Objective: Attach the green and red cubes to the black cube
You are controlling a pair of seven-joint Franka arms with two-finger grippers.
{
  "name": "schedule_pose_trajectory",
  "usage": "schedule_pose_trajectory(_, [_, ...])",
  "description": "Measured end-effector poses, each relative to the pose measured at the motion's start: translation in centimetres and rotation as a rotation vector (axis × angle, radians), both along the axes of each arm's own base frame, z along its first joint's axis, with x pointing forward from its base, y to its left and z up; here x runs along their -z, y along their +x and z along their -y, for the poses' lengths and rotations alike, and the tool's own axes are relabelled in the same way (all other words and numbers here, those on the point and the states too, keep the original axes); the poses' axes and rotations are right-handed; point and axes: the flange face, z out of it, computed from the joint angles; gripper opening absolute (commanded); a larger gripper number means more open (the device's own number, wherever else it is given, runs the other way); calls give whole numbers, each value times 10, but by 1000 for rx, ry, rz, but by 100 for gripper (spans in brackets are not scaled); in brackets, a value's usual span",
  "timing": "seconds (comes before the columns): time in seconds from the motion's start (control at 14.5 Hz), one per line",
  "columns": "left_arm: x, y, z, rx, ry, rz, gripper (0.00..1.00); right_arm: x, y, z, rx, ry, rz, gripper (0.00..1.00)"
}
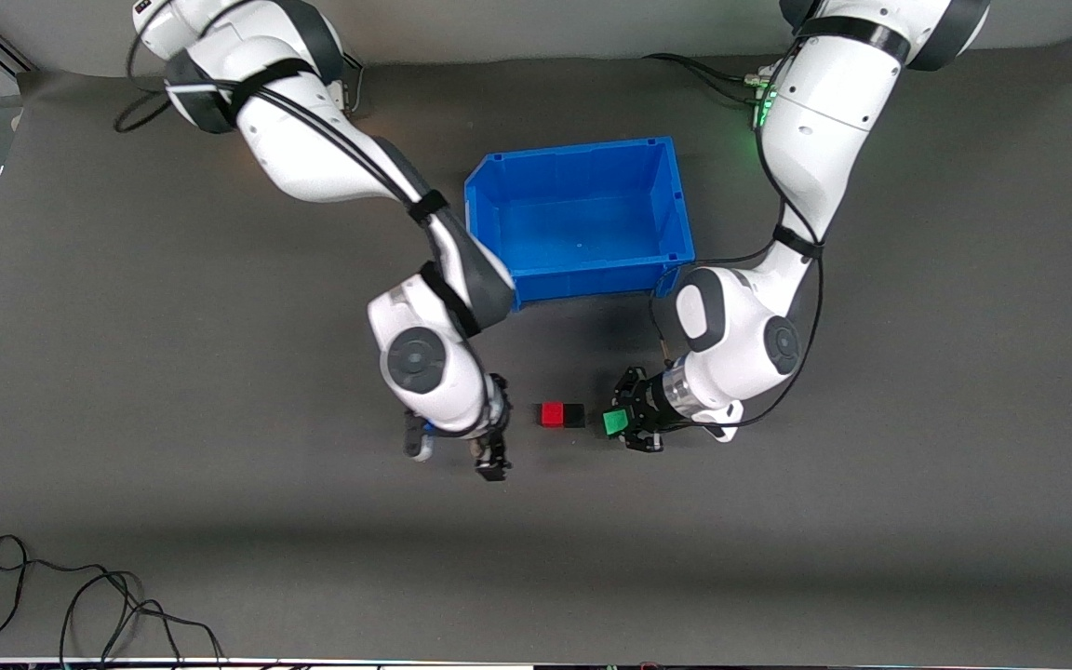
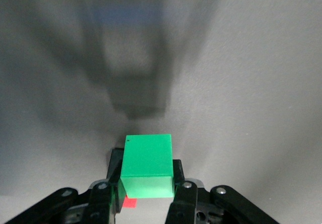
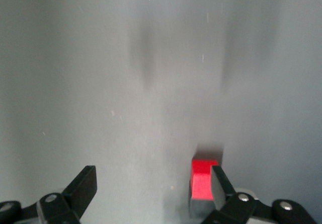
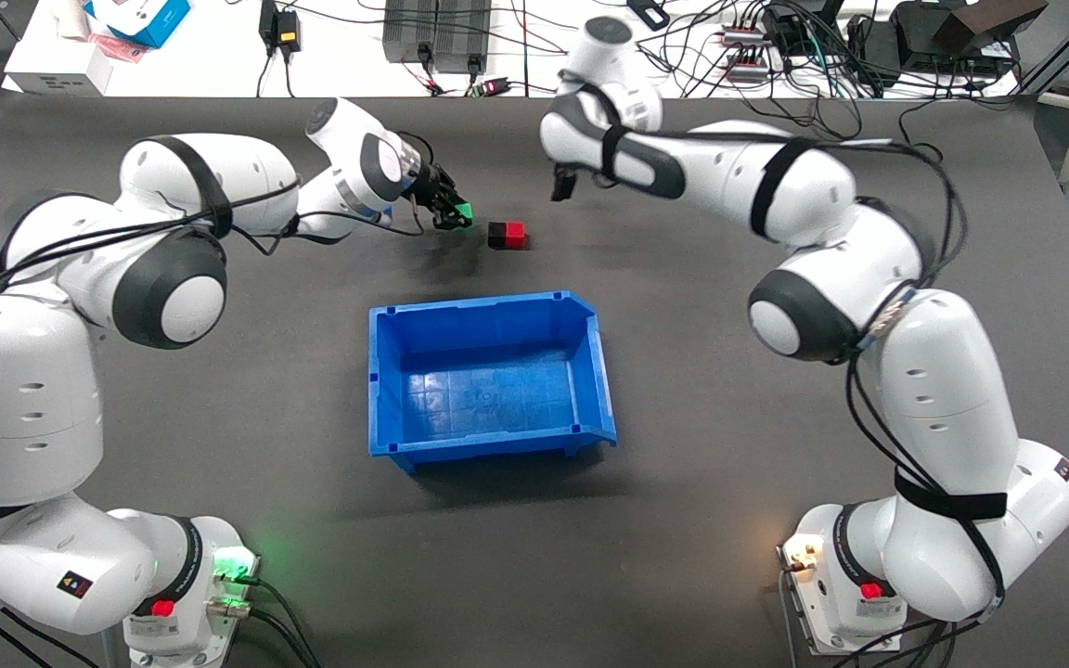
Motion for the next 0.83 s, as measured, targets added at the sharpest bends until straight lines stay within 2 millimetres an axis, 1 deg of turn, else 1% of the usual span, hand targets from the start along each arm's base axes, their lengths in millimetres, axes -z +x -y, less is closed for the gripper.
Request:
schedule_pose_trajectory(0.14, [9,-7,12,10,11,6,15,-15,-2,36,-67,-35,-70,100])
schedule_pose_trajectory(0.21, [14,-12,19,15,14,2,17,-24,-2,54,-117,-46,-100,100])
schedule_pose_trajectory(0.34, [16,-17,28,17,15,-3,28,-43,-1,87,-247,-52,-143,100])
schedule_pose_trajectory(0.41, [15,-18,30,18,14,-2,57,-54,-1,102,-316,-49,-159,100])
schedule_pose_trajectory(0.48, [14,-18,31,20,13,0,91,-64,-2,115,-375,-44,-175,100])
schedule_pose_trajectory(0.55, [13,-18,33,22,12,3,100,-75,-4,123,-419,-40,-188,100])
schedule_pose_trajectory(0.69, [10,-17,36,25,8,10,100,-96,-10,128,-483,-31,-192,100])
schedule_pose_trajectory(0.83, [6,-11,33,19,10,23,100,-116,-17,134,-531,-24,-178,100])
